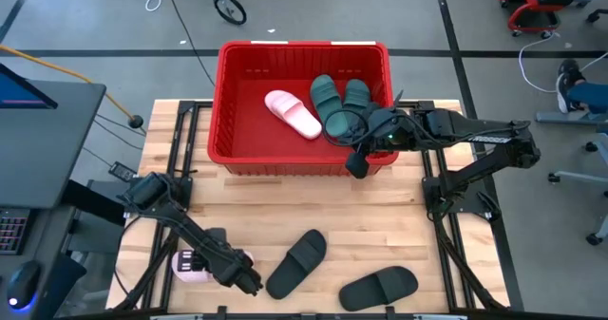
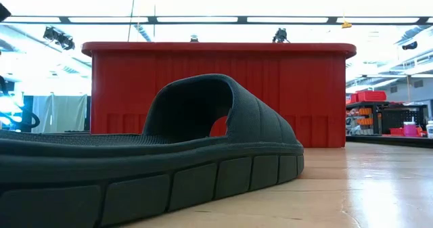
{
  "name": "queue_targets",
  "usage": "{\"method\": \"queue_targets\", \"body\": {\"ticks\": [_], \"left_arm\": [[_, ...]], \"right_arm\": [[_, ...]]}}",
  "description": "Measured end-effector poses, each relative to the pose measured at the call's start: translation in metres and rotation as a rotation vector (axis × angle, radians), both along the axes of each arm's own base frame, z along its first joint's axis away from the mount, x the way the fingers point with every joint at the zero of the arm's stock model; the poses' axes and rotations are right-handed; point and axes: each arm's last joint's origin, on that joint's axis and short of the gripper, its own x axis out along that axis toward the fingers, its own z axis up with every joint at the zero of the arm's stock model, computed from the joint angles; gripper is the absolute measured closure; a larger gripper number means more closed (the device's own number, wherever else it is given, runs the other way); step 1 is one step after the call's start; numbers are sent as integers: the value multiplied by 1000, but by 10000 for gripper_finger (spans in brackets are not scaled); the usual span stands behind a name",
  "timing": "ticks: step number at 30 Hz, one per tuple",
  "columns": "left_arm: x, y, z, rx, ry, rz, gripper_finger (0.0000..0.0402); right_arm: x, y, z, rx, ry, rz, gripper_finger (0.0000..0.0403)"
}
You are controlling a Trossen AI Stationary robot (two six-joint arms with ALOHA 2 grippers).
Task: Pick and place slides into bin
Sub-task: Put the pink slide into the red bin
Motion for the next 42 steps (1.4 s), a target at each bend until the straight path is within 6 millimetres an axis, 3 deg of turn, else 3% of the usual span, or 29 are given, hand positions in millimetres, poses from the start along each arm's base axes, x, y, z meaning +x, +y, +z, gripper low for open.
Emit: {"method": "queue_targets", "body": {"ticks": [6, 10, 15, 18, 24, 29, 35, 39, 42], "left_arm": [[-3, 1, -19, -31, -29, -5, 265], [-6, 0, -18, -48, -17, -55, 286], [-5, 1, -15, -146, 1, -201, 354], [2, 1, -1, -202, 3, -318, 388], [38, 4, 62, -405, -138, -632, 391], [68, 25, 134, -241, -498, -805, 391], [89, 82, 208, 104, -725, -1052, 391], [97, 138, 248, 397, -657, -1212, 391], [99, 185, 263, 541, -531, -1242, 391]], "right_arm": [[0, 0, 0, 0, 0, 0, 394], [0, 0, 0, -1, 2, 0, 396], [0, 0, 0, -2, 2, 1, 395], [0, 0, 0, -3, 3, 1, 393], [0, 0, 0, -24, 11, 18, 396], [0, -1, 0, -48, 12, -14, 395], [-2, -7, 0, -108, 12, -151, 398], [-3, -10, -1, -88, 13, -181, 397], [-4, -11, -1, -83, 13, -188, 397]]}}
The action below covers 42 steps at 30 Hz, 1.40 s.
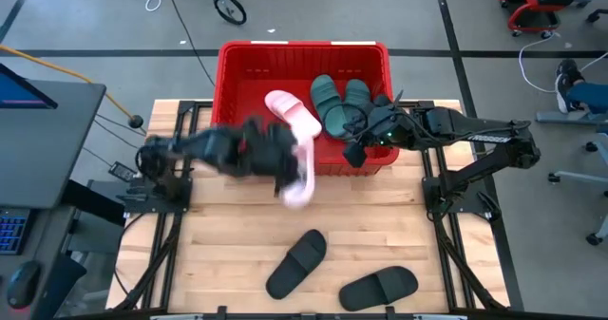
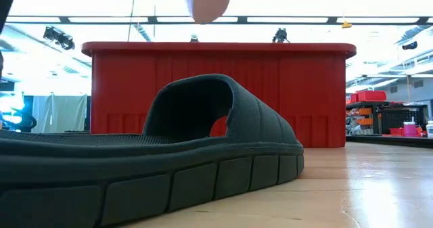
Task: Pick and place slides into bin
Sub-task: Put the pink slide into the red bin
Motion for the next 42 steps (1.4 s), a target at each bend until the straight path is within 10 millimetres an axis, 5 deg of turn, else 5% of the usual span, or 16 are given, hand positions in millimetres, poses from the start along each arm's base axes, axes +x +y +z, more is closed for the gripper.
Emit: {"method": "queue_targets", "body": {"ticks": [4, 9, 17, 22, 28, 33, 42], "left_arm": [[-9, 70, -1, 82, 140, 122, 391], [-19, 155, -25, 101, 337, 249, 391], [-40, 251, -122, -30, 616, 264, 391], [-47, 273, -178, 18, 783, 89, 391], [-57, 284, -220, 141, 1029, -146, 391], [-66, 298, -236, 207, 1051, -177, 385], [-74, 300, -245, 163, 1043, -166, 288]], "right_arm": [[0, -4, 0, -3, 1, -17, 398], [-1, -14, 0, -8, 5, -48, 396], [-6, -41, 1, -19, 10, -144, 397], [-11, -60, 1, -41, 22, -199, 397], [-17, -79, 2, -42, 16, -275, 397], [-22, -91, 2, -42, 16, -323, 397], [-26, -99, 2, -27, 11, -330, 396]]}}
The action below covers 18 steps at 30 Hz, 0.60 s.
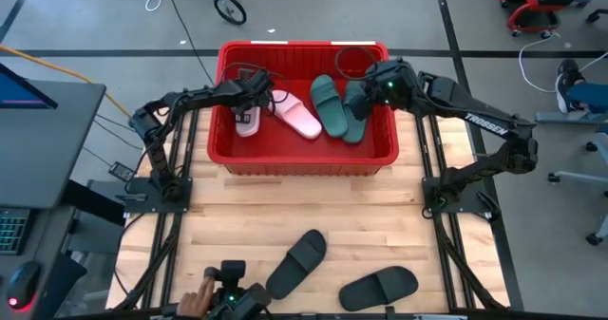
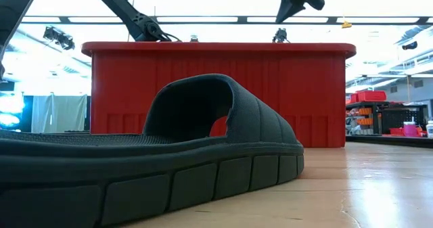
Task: Pick and place slides into bin
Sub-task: Put the pink slide into the red bin, then adjust the right pink slide in the red bin
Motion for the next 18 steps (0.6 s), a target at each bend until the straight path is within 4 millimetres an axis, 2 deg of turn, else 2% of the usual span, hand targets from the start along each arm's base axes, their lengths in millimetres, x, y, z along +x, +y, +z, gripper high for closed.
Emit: {"method": "queue_targets", "body": {"ticks": [4, 8, 13, 18], "left_arm": [[2, -5, 0, 25, 51, 10, 247], [12, -10, 11, 47, 76, -7, 219], [21, -19, 38, -5, 111, -44, 193], [27, -25, 72, -58, -4, 5, 177]], "right_arm": [[-1, -6, 2, 3, -17, 29, 397], [-3, -15, 3, 56, -72, 123, 397], [-5, -33, -1, 181, -140, 265, 400], [11, -55, -26, 361, -148, 431, 401]]}}
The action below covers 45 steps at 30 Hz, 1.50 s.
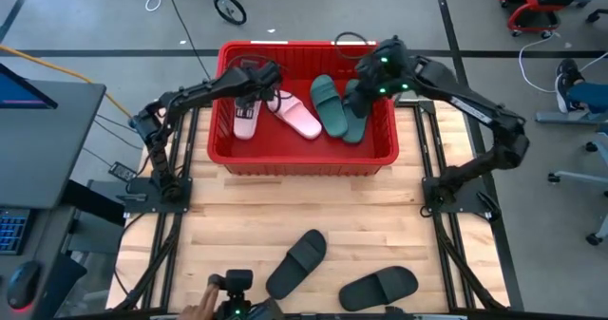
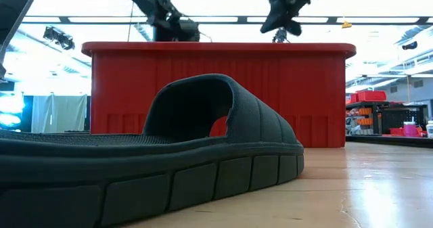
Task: Pick and place slides into bin
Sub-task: Adjust the right pink slide in the red bin
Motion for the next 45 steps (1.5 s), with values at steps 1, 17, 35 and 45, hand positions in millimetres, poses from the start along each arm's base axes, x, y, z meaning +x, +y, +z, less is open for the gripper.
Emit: {"method": "queue_targets", "body": {"ticks": [1, 17, 35, 45], "left_arm": [[1, 0, 8, -11, -54, 19, 176], [14, -2, 118, -72, -878, 318, 210], [8, -25, 182, -30, -1130, 338, 267], [5, -28, 193, -16, -1163, 325, 291]], "right_arm": [[6, -4, -8, 28, 6, 41, 401], [105, -66, -145, 167, 12, 215, 403], [152, -102, -224, 179, -174, -119, 403], [154, -114, -221, 172, -300, -258, 403]]}}
